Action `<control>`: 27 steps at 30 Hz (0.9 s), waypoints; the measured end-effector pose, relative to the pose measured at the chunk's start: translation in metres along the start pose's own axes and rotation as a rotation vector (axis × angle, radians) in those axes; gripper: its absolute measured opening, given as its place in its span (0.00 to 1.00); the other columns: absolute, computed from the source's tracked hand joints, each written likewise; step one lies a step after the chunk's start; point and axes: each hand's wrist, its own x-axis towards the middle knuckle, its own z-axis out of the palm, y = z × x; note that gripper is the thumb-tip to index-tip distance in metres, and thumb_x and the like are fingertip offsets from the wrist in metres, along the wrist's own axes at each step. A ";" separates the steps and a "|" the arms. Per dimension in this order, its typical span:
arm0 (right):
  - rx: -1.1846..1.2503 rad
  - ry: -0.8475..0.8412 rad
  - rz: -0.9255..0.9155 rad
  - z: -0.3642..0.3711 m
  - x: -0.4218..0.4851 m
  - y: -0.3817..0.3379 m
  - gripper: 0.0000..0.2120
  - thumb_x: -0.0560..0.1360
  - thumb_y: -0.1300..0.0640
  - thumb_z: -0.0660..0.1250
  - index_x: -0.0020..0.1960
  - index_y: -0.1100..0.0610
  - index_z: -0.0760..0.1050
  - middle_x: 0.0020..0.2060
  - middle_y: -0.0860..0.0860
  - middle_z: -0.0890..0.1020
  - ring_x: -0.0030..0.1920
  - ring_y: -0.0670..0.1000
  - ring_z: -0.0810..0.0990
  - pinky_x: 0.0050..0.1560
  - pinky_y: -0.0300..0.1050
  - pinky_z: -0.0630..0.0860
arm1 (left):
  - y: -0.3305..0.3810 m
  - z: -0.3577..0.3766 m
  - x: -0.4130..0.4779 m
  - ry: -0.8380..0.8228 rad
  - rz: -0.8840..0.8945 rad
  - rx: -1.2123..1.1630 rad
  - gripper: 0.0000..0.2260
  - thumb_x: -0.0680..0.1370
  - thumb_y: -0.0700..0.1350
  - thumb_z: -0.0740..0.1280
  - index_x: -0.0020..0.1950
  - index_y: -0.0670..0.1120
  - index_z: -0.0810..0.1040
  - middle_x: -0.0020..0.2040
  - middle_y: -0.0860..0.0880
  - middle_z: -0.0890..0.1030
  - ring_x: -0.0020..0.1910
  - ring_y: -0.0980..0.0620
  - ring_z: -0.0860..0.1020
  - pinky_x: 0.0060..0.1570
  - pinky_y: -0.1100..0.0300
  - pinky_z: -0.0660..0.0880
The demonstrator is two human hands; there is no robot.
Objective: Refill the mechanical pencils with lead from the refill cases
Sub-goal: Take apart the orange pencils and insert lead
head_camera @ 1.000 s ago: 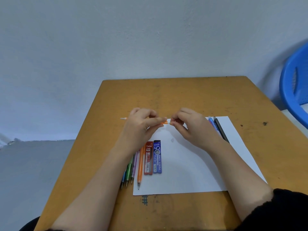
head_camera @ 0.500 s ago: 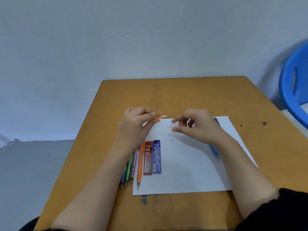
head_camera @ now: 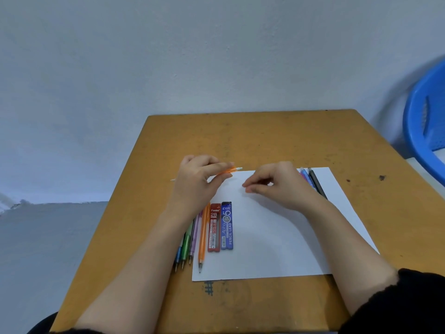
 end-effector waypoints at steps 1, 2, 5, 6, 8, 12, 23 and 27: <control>0.057 0.061 0.012 -0.001 0.000 -0.001 0.05 0.70 0.63 0.74 0.46 0.57 0.85 0.36 0.43 0.81 0.36 0.35 0.76 0.40 0.27 0.68 | 0.000 0.000 0.000 -0.001 0.002 0.000 0.12 0.75 0.51 0.66 0.54 0.49 0.84 0.42 0.51 0.81 0.44 0.59 0.72 0.49 0.61 0.62; 0.116 0.120 0.024 -0.002 -0.001 -0.002 0.05 0.70 0.63 0.74 0.45 0.57 0.84 0.36 0.42 0.81 0.36 0.35 0.76 0.40 0.27 0.68 | 0.000 0.000 0.000 -0.003 0.004 -0.001 0.12 0.75 0.51 0.66 0.54 0.49 0.84 0.42 0.51 0.81 0.44 0.59 0.72 0.49 0.61 0.62; 0.271 0.253 0.077 -0.005 -0.003 -0.006 0.05 0.71 0.62 0.73 0.46 0.56 0.84 0.36 0.44 0.82 0.35 0.36 0.77 0.39 0.27 0.70 | 0.002 0.000 0.000 0.016 0.010 -0.007 0.12 0.75 0.51 0.65 0.53 0.49 0.84 0.41 0.51 0.81 0.44 0.60 0.71 0.48 0.60 0.63; 0.314 0.282 0.085 -0.006 -0.003 -0.007 0.05 0.71 0.62 0.73 0.46 0.55 0.84 0.35 0.45 0.82 0.34 0.37 0.77 0.39 0.28 0.70 | 0.003 0.000 0.001 0.026 0.012 -0.009 0.13 0.74 0.51 0.65 0.53 0.48 0.85 0.41 0.50 0.82 0.44 0.60 0.70 0.47 0.59 0.64; 0.368 0.317 0.090 -0.006 -0.004 -0.009 0.06 0.71 0.63 0.73 0.46 0.56 0.84 0.34 0.45 0.82 0.33 0.38 0.77 0.38 0.29 0.71 | 0.005 -0.001 0.001 0.040 0.016 -0.017 0.13 0.74 0.50 0.66 0.52 0.48 0.85 0.40 0.50 0.82 0.44 0.60 0.69 0.46 0.58 0.65; 0.379 0.296 0.096 -0.003 -0.005 -0.013 0.07 0.71 0.65 0.72 0.48 0.57 0.84 0.33 0.47 0.82 0.32 0.38 0.76 0.38 0.29 0.71 | 0.007 0.000 0.000 0.044 0.052 -0.026 0.12 0.74 0.49 0.67 0.52 0.47 0.85 0.41 0.50 0.82 0.44 0.59 0.70 0.45 0.56 0.68; 0.408 0.271 0.087 -0.004 -0.004 -0.015 0.09 0.72 0.68 0.71 0.45 0.56 0.83 0.31 0.49 0.81 0.30 0.40 0.76 0.36 0.31 0.72 | 0.008 0.001 0.000 0.036 0.056 -0.037 0.11 0.74 0.49 0.67 0.52 0.46 0.85 0.41 0.50 0.82 0.44 0.60 0.70 0.45 0.58 0.66; 0.433 0.283 0.067 -0.001 -0.002 -0.012 0.11 0.71 0.69 0.71 0.44 0.53 0.83 0.31 0.49 0.82 0.31 0.42 0.77 0.37 0.33 0.74 | 0.011 0.000 0.000 0.057 0.063 -0.038 0.11 0.74 0.48 0.68 0.52 0.46 0.85 0.42 0.49 0.82 0.45 0.59 0.70 0.45 0.64 0.63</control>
